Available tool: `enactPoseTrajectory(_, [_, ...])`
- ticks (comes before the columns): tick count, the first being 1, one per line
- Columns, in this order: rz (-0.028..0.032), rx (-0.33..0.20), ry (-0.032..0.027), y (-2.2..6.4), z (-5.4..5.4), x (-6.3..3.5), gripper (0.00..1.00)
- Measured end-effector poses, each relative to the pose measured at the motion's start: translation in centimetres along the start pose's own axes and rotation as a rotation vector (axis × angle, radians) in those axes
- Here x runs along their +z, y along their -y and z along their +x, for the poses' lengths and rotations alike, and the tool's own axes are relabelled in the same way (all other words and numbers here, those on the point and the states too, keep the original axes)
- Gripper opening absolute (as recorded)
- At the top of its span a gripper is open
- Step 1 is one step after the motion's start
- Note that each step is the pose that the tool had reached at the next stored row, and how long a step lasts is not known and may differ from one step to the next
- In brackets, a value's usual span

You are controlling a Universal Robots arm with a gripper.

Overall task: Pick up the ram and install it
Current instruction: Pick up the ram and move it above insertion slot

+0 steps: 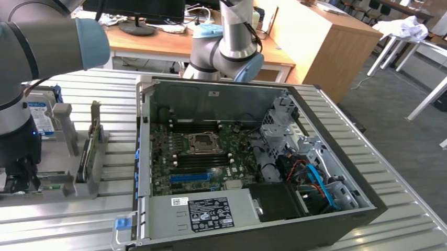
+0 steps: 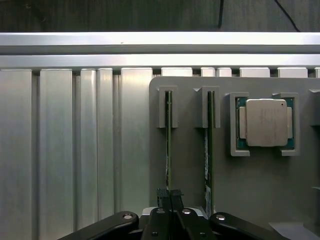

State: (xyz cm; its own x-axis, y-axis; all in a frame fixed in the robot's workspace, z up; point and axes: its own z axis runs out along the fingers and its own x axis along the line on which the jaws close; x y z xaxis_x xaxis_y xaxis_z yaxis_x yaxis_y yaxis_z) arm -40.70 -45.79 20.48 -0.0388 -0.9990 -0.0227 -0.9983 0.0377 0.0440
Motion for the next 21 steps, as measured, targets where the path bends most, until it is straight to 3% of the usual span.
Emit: enactPoseTrajectory(21, [-0.0009, 0.000, 0.0001, -0.09, -0.1, -2.77, 0.12])
